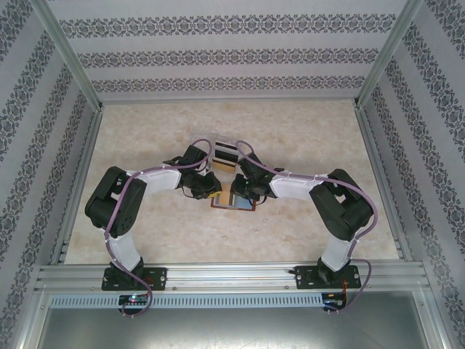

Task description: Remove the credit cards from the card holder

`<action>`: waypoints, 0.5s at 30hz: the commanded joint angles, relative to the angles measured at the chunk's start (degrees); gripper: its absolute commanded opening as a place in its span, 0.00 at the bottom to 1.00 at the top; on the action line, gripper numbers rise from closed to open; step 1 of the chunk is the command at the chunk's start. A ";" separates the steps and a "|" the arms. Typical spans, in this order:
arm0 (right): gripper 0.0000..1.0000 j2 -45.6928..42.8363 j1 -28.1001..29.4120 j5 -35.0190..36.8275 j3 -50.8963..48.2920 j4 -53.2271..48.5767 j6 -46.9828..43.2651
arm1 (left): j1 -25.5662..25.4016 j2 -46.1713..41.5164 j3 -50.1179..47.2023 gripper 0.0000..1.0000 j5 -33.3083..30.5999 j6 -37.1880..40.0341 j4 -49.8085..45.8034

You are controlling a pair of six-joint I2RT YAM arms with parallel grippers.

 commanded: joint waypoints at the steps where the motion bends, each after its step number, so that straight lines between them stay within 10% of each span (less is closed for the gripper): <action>1: 0.18 0.94 -0.76 -0.34 -0.56 0.19 0.89 | 0.14 1.92 0.24 0.17 -0.63 -0.40 -3.32; 15: 0.10 -1.50 -1.01 -3.21 -3.79 8.59 -0.34 | 0.03 2.51 0.28 0.15 -1.29 0.02 -4.41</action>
